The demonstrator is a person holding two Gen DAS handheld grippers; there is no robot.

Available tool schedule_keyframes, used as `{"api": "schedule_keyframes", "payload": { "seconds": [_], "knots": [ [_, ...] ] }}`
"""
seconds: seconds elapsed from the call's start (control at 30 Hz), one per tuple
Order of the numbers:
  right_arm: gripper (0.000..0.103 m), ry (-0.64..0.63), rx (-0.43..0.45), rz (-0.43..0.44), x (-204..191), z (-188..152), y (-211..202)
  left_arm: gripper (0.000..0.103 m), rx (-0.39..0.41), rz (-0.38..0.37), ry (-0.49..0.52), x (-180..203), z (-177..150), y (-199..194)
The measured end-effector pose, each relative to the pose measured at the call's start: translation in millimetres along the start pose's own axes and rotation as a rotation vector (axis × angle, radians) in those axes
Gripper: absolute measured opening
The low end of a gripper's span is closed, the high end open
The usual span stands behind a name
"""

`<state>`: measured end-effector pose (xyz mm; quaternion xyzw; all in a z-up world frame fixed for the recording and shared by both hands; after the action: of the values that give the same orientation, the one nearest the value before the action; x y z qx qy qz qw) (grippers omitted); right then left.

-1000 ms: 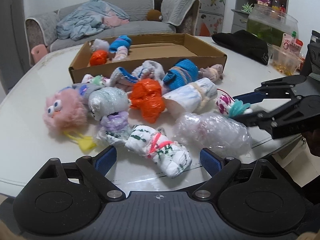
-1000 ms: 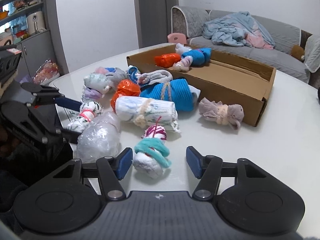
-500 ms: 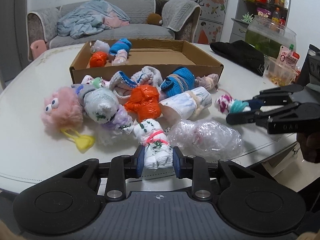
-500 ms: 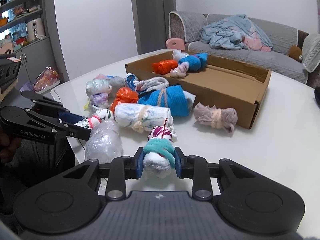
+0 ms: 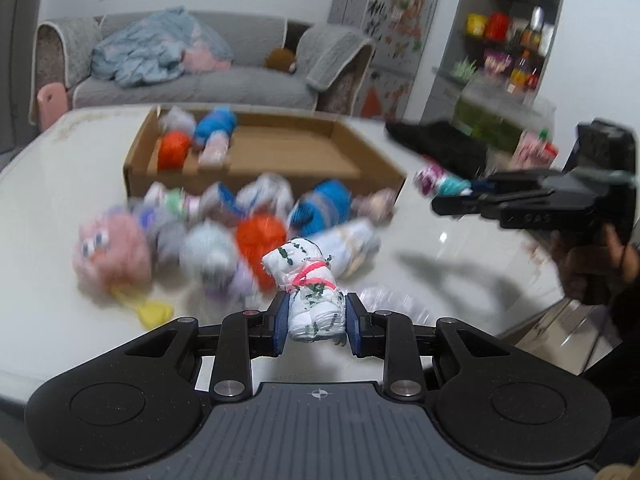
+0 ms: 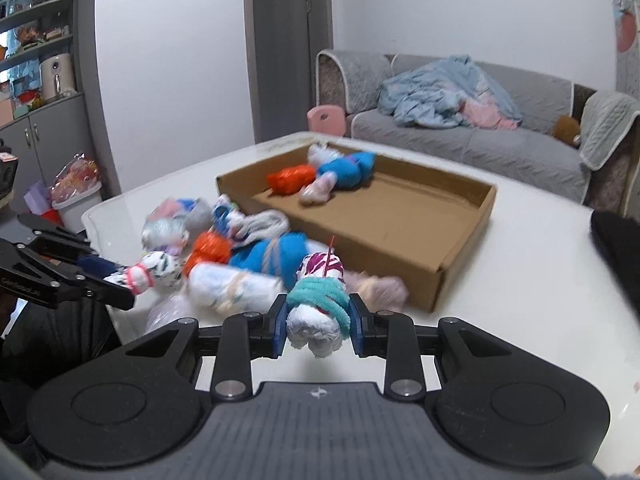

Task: Organize objects
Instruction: 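Carry both socks into the tray, lower them and open both tools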

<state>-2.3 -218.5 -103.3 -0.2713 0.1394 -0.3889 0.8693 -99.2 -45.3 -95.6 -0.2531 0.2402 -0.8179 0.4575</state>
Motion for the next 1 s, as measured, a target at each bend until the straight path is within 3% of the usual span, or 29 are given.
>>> {"api": "schedule_keyframes", "payload": {
  "seconds": [0.23, 0.47, 0.7, 1.0],
  "knots": [
    [0.028, -0.067, 0.062, -0.004, 15.5, 50.1, -2.2, 0.036, 0.096, 0.127, 0.121, -29.3, 76.6, -17.2],
    [0.028, -0.129, 0.092, 0.05, 6.3, 99.8, 25.3, 0.036, 0.099, 0.211, 0.194, -70.8, 137.4, -0.8],
    [0.028, -0.158, 0.054, 0.15, -12.1, 137.0, 83.8, 0.036, 0.03, 0.198, 0.213, -97.5, 156.1, 36.6],
    [0.028, -0.181, -0.128, 0.204, -29.8, 137.2, 177.4, 0.037, -0.108, 0.187, 0.244, -123.9, 147.6, 88.1]
  ]
}}
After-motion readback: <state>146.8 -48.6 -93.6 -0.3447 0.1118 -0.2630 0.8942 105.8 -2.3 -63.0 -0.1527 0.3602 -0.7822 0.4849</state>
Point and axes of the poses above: each gripper's, at about its wrist camera, not at the fingertips, and y roughly the way its jaws point, x to its right, z to its top, the point moved 8 cm from there along y, roughly the way its jaws point, and after that the axes turned 4 degrees about -x, right-handed, at the moved point
